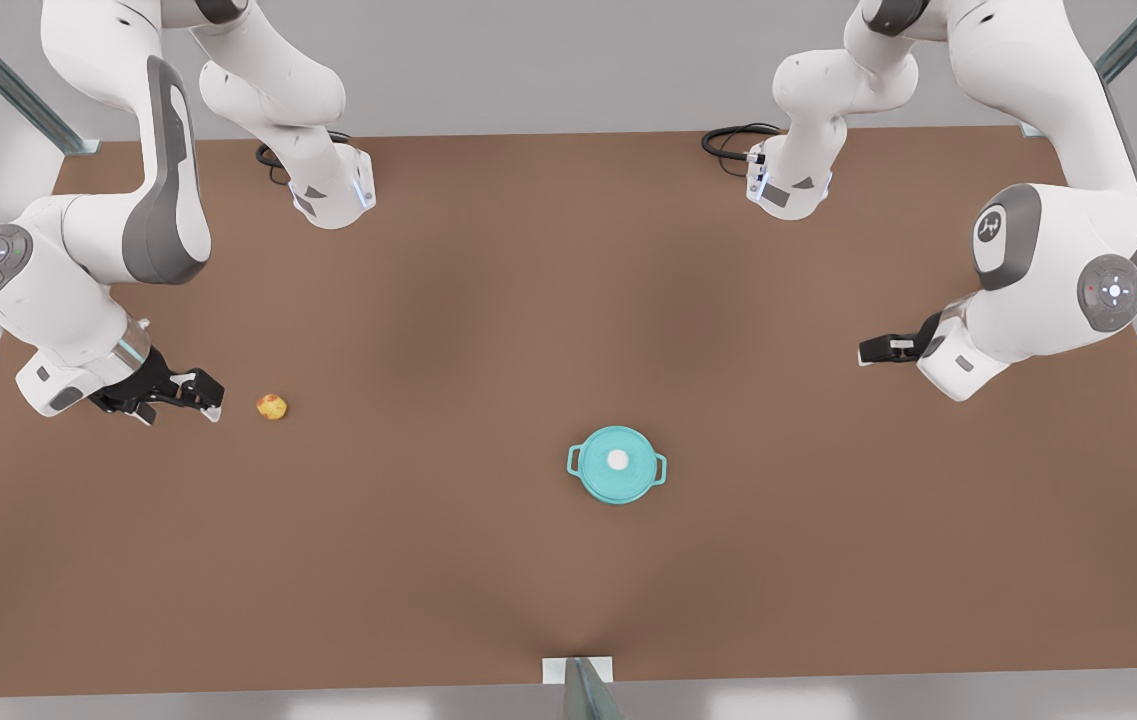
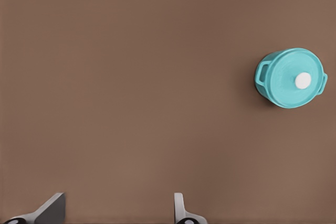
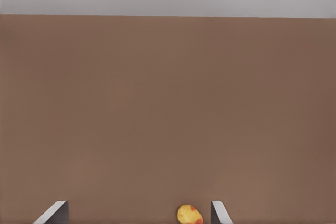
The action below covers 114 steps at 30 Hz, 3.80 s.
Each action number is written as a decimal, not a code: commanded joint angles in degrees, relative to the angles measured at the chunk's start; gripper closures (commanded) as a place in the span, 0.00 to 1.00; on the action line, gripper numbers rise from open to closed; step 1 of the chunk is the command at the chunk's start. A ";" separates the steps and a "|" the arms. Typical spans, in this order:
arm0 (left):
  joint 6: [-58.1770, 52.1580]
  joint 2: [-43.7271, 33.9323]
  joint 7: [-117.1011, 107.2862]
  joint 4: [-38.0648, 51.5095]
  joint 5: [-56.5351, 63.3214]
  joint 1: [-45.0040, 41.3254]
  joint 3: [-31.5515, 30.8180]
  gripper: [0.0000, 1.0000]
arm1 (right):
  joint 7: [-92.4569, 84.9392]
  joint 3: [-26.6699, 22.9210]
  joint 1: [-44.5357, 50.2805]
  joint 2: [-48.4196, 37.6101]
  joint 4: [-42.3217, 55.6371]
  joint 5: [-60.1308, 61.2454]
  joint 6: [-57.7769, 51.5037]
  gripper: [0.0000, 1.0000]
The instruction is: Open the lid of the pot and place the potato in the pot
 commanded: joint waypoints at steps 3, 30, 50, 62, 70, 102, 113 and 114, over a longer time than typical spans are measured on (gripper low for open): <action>-0.58 0.11 -2.97 1.09 0.36 -0.76 -0.11 0.00 | -1.01 0.11 0.02 -0.08 0.03 -0.11 0.12 0.00; 37.57 36.76 -39.18 15.95 14.43 -31.18 -0.90 0.00 | -55.69 1.95 -0.06 3.26 -24.05 -3.54 29.03 0.00; 36.52 38.60 -39.18 15.51 15.66 -31.70 -1.07 0.67 | -61.40 1.78 -3.41 5.37 -33.54 -8.38 28.51 0.00; 36.42 42.47 -17.64 18.85 12.94 -15.27 5.34 0.72 | -58.76 1.78 -4.90 9.67 -34.77 -10.93 29.82 0.00; 28.88 39.40 -11.15 18.77 10.21 -14.56 5.69 0.00 | -58.68 1.69 -4.55 14.07 -32.93 -11.10 34.84 0.00; 8.56 7.58 5.47 11.30 3.79 -10.08 2.62 0.00 | -58.50 0.55 -9.56 16.18 -35.83 -15.94 35.72 0.03; 8.56 7.75 5.56 11.30 3.62 -10.17 2.62 0.00 | -58.41 1.69 -9.30 15.56 -35.83 -15.41 35.63 0.04; 8.56 7.75 5.56 11.30 3.62 -10.35 2.62 0.00 | -58.41 1.86 -9.30 15.56 -35.83 -15.32 35.63 0.04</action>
